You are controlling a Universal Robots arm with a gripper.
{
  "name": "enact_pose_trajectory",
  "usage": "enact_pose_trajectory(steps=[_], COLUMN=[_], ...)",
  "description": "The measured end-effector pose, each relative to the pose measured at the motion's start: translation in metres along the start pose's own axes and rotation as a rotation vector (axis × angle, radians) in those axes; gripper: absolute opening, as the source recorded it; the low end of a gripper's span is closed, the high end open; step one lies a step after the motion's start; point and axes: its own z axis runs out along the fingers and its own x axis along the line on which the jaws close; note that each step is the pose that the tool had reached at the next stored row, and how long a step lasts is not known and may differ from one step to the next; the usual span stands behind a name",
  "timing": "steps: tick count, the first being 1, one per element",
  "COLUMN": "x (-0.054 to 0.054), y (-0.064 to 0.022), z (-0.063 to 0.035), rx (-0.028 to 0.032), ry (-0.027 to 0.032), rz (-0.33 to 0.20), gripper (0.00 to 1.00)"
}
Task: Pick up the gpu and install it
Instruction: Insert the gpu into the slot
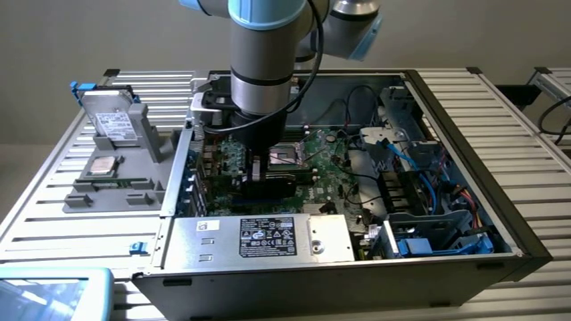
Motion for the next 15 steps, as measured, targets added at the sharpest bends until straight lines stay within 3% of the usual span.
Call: enact_pose_trajectory(steps=[15], x=[0.0000], y=[0.0006], z=[0.0008], rx=[0.0045], ry=[-0.0019], rz=[0.021], gripper=[0.28])
